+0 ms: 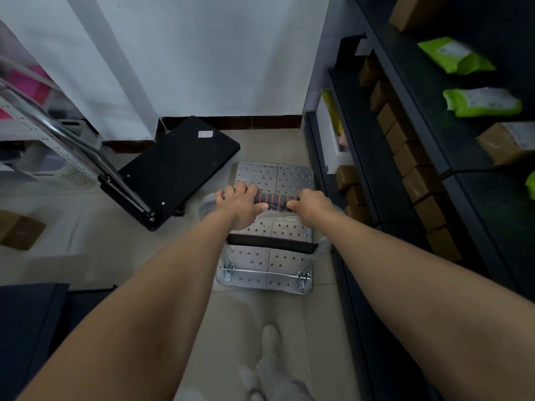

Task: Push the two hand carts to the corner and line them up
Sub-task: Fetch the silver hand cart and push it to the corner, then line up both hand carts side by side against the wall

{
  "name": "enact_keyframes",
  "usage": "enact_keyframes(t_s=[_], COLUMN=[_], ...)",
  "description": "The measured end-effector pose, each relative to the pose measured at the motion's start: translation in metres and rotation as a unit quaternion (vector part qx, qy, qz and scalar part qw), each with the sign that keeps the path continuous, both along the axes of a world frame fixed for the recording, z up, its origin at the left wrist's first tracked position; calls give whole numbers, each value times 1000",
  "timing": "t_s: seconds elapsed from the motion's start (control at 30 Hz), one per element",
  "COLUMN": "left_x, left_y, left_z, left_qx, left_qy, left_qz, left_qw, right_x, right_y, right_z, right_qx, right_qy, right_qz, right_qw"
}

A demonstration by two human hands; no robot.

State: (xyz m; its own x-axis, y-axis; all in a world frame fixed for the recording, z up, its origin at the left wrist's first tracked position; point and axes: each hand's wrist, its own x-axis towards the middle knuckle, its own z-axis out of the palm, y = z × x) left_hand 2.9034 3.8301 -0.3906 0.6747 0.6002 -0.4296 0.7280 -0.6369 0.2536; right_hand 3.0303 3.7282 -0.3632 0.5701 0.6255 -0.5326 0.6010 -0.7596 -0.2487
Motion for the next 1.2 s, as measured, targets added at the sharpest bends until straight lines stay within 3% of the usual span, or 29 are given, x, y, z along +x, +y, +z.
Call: enact_keyframes(t_s=[0.13, 0.33, 0.4, 0.5, 0.63, 0.77, 0.93, 1.2], left_x=[13, 20, 19, 15, 8, -2, -21, -37], left_y=[6, 13, 18, 28, 35, 30, 25, 26], left_z=[1, 9, 16, 29, 59, 94, 145, 221], left_qx=[-10, -66, -96, -119, -174, -145, -108, -67], left_qy=[-11, -43, -80, -140, -291, -417, -510, -613], left_qz=[3, 13, 35, 94, 188, 239, 269, 226], left_qw=[1000, 997, 992, 979, 922, 865, 810, 754], right_x=[18, 26, 27, 23, 9, -10, -31, -52], right_y=[2, 12, 19, 30, 41, 46, 52, 66], right_z=[0, 13, 20, 37, 62, 85, 130, 196], right_qx=[25, 23, 60, 154, 275, 369, 460, 562], right_qy=[27, -46, -48, 28, 113, 166, 223, 286], right_qz=[5, 67, 66, 21, -27, -41, -49, -89], right_qw=[999, 996, 995, 987, 954, 914, 858, 771])
